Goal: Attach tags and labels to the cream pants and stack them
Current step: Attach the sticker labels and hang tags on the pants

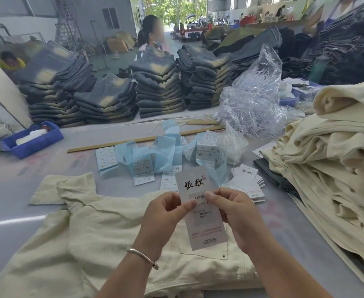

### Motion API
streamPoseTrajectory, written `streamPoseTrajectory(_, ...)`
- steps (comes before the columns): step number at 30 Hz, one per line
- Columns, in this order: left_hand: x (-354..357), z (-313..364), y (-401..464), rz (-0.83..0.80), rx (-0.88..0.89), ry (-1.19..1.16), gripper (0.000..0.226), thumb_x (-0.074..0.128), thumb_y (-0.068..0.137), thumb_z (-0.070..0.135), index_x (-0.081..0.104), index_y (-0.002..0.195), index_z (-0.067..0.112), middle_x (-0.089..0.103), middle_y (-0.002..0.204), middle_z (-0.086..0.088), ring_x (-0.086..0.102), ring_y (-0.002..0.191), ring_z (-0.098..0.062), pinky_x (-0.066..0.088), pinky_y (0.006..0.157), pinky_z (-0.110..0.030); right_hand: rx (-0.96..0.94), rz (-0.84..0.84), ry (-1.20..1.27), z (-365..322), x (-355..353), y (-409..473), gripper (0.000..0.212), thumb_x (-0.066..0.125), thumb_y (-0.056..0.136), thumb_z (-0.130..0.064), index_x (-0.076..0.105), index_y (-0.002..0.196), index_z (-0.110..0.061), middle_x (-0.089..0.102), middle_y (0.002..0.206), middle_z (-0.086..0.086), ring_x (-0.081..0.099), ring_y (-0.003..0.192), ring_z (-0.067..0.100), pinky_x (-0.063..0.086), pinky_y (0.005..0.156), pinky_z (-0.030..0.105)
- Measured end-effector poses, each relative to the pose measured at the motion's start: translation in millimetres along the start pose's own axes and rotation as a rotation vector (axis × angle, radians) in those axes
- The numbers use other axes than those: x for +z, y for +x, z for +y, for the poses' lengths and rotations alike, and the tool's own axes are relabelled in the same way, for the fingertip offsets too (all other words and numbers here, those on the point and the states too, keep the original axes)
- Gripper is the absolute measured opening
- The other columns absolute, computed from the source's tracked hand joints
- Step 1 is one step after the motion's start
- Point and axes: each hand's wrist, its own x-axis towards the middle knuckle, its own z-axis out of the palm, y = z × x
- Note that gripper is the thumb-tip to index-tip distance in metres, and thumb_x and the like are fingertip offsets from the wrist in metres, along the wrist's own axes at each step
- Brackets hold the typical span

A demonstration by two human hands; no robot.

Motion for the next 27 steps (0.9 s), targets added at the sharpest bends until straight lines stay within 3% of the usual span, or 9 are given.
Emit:
streamPoseTrajectory(3, 8, -9, -4, 0.002, -0.094, -0.31, 0.033, 0.079, 0.063, 0.034, 0.071, 0.079, 0.006, 0.066, 0.084, -0.013, 0.049, 0.078, -0.023, 0.037, 0.063, -0.027, -0.001, -0.015, -0.093, 2, 0, -2, 0.025, 0.074, 0.076, -0.031, 0.076, 0.085, -0.008, 0.075, 0.085, 0.014, 0.07, 0.073, 0.022, 0.053, 0.063, 0.027)
streamPoseTrajectory(8, 19, -9, -10, 0.006, -0.16, -0.518, 0.015, 0.078, 0.062, 0.024, 0.073, 0.071, 0.014, 0.073, 0.091, -0.014, 0.063, 0.08, -0.021, 0.049, 0.078, -0.035, 0.09, -0.13, -0.11, 8, 0, -7, 0.027, 0.087, 0.062, -0.025, 0.079, 0.084, -0.01, 0.075, 0.083, 0.014, 0.07, 0.072, 0.022, 0.054, 0.065, 0.028)
streamPoseTrajectory(12, 19, -12, -9, -0.043, -0.273, -0.72, 0.034, 0.074, 0.067, 0.017, 0.07, 0.097, 0.001, 0.069, 0.105, -0.025, 0.064, 0.094, -0.035, 0.047, 0.096, -0.054, 0.094, -0.183, -0.083, 13, -3, -5, 0.035, 0.084, 0.06, -0.022, 0.077, 0.089, -0.005, 0.074, 0.09, 0.019, 0.07, 0.079, 0.028, 0.056, 0.075, 0.034)
streamPoseTrajectory(15, 19, -12, -12, -0.123, -0.255, -0.617, 0.038, 0.075, 0.069, 0.016, 0.072, 0.103, 0.001, 0.069, 0.108, -0.026, 0.067, 0.094, -0.036, 0.053, 0.09, -0.05, 0.066, -0.167, -0.129, 18, -6, -5, 0.034, 0.086, 0.057, -0.023, 0.079, 0.087, -0.008, 0.074, 0.088, 0.018, 0.071, 0.081, 0.03, 0.057, 0.074, 0.034)
streamPoseTrajectory(19, 24, -18, -10, -0.074, -0.275, -0.523, 0.038, 0.08, 0.063, 0.02, 0.075, 0.096, 0.003, 0.072, 0.1, -0.023, 0.07, 0.085, -0.032, 0.058, 0.076, -0.041, 0.07, -0.159, -0.154, 29, -9, -3, 0.026, 0.084, 0.062, -0.02, 0.079, 0.082, -0.005, 0.073, 0.086, 0.022, 0.07, 0.078, 0.03, 0.056, 0.071, 0.034)
streamPoseTrajectory(23, 26, -23, -2, -0.015, -0.376, -0.627, 0.038, 0.074, 0.074, 0.028, 0.074, 0.098, -0.001, 0.072, 0.099, -0.024, 0.069, 0.084, -0.033, 0.053, 0.087, -0.048, 0.081, -0.184, -0.115, 35, -9, 1, 0.024, 0.074, 0.07, -0.023, 0.078, 0.083, -0.003, 0.074, 0.086, 0.021, 0.071, 0.076, 0.026, 0.055, 0.067, 0.026)
streamPoseTrajectory(27, 29, -37, 9, -0.065, -0.426, -0.642, 0.029, 0.065, 0.082, 0.031, 0.078, 0.09, 0.006, 0.073, 0.099, -0.021, 0.07, 0.083, -0.03, 0.057, 0.081, -0.043, 0.11, -0.137, -0.094, 40, -13, 9, 0.03, 0.07, 0.076, -0.025, 0.075, 0.086, 0.003, 0.072, 0.09, 0.025, 0.068, 0.075, 0.028, 0.052, 0.069, 0.031)
